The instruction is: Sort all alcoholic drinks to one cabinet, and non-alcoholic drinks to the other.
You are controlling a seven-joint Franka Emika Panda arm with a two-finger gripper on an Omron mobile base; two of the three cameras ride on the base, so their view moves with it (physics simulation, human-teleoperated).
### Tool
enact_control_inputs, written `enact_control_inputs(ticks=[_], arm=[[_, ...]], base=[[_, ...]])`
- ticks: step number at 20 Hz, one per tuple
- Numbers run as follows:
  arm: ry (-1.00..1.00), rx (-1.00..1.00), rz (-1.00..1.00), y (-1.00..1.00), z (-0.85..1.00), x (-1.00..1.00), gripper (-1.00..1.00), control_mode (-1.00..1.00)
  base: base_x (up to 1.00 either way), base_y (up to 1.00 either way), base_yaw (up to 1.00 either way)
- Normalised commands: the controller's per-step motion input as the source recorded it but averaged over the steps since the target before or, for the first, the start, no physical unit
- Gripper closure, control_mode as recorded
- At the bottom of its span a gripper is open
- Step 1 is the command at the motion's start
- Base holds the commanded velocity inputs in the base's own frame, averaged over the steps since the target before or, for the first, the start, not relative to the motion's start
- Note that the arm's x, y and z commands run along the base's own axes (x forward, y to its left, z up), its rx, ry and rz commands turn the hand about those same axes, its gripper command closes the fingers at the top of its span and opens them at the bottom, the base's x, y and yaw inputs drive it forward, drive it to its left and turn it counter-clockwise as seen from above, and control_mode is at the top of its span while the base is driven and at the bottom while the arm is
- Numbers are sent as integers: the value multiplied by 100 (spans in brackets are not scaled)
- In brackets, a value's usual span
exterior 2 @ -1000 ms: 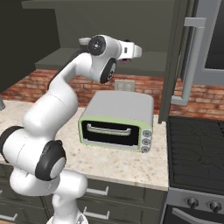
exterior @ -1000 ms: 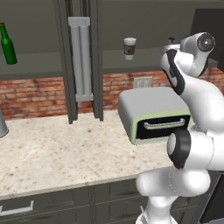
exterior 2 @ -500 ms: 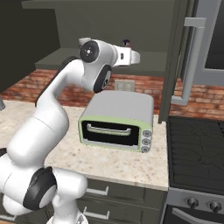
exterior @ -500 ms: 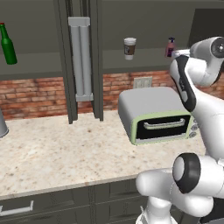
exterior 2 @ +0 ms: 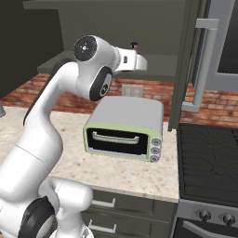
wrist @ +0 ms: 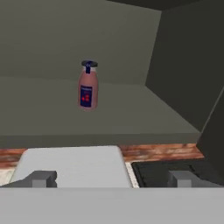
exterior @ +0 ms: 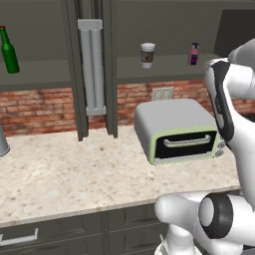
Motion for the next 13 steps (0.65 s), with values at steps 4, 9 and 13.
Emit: enact_control_inputs(ticks=[4, 9, 13], arm=[[9, -1, 0, 3, 0, -65, -100, -100], [3, 0, 0, 12, -7, -72, -100, -100], [0, 0, 1, 20, -15, -77, -100, -100]], base=[[0, 0, 0], [0, 0, 0], [0, 0, 0]])
